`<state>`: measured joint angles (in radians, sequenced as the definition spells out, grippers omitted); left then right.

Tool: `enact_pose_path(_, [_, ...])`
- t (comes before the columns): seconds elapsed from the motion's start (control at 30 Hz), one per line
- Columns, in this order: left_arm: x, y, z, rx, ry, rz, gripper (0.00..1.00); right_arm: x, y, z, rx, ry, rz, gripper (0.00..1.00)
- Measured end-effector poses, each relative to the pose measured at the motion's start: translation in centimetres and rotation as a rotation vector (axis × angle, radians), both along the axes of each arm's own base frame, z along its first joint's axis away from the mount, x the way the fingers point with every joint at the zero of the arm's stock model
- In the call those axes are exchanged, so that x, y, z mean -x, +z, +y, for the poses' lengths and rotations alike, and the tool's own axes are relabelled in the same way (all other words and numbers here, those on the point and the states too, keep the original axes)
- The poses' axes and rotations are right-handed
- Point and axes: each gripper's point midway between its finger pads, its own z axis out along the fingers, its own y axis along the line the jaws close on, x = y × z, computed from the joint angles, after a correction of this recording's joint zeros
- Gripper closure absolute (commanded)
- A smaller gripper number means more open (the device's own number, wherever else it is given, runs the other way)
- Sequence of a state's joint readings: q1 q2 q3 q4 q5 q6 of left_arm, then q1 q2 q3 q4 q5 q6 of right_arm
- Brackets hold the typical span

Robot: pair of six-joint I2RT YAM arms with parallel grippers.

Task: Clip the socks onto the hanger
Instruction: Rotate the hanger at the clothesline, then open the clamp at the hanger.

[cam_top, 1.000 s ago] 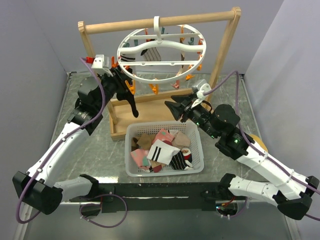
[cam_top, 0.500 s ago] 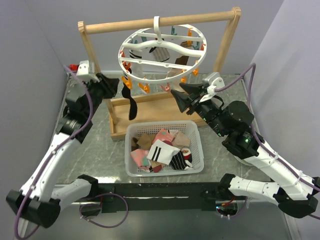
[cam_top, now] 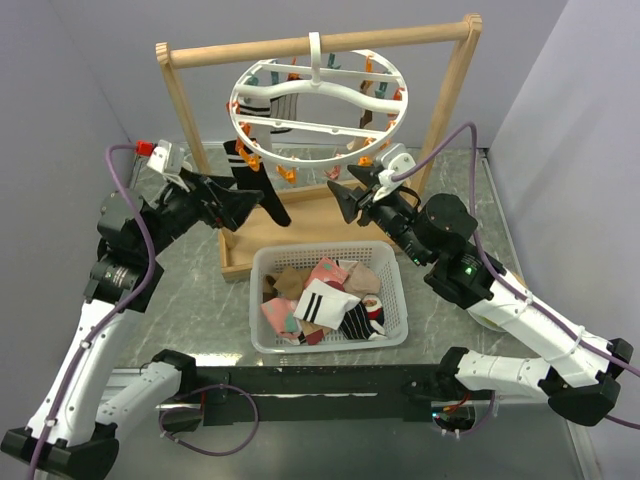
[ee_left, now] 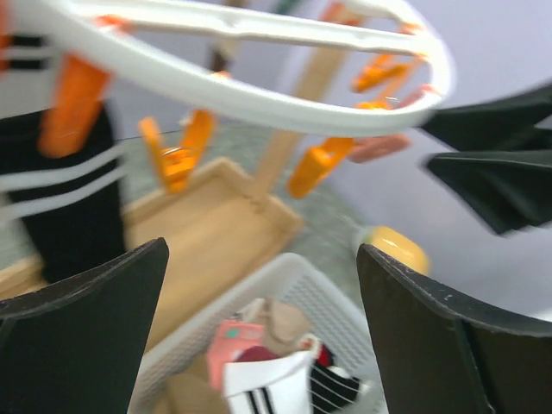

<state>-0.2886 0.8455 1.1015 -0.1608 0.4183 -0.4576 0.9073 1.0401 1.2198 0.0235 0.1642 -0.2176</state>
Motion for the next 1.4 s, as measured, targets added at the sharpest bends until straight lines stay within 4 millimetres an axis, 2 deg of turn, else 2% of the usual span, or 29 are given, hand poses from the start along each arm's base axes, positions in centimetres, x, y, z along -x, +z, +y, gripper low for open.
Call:
enact_pose_path(0.17, [1.4,1.9,-3.0,0.06,-0.204,-0.018,0.01,0.2,-0.3,0.0,-0.013,0.01,0.012,0.45])
enact_pose_path(0.43, [1.2,2.8,-6.8,0.125,-0.369,0.035,0.01,0.5,-0.3,0.4,-0.029,0.038,0.023,0.48])
enact_pose_path(0.6, [1.4,2.6,-7.9,0.128,-0.404,0.05,0.01,0.7,-0.3,0.7,-0.038,0.052,0.025,0.48])
enact_pose_path(0.7, [0.8,2.4,-7.8,0.122,-0.376,0.041,0.01,0.8,-0.8,0.9,-0.035,0.063,0.036,0.49])
enact_pose_path(0.8, [-0.2,2.3,-7.6,0.116,-0.333,0.032,0.06,0.8,-1.2,1.0,-0.034,0.069,0.045,0.49])
enact_pose_path(0.9, [-1.2,1.9,-7.4,0.108,-0.294,0.029,0.2,0.9,-1.3,1.2,-0.034,0.079,0.05,0.5])
enact_pose_path(0.93, [-1.6,1.8,-7.4,0.103,-0.282,0.028,0.27,0.9,-1.4,1.2,-0.034,0.081,0.051,0.5])
enact_pose_path(1.03, [-2.5,1.6,-7.4,0.095,-0.255,0.025,0.35,1.1,-1.5,1.4,-0.039,0.091,0.059,0.5])
enact_pose_path(1.2, [-3.3,1.7,-7.0,0.09,-0.21,0.011,0.46,1.4,-1.6,1.3,-0.053,0.102,0.067,0.5])
enact_pose_path(1.4, [-3.8,1.7,-6.6,0.091,-0.173,0.005,0.54,1.8,-1.5,1.7,-0.066,0.124,0.075,0.5])
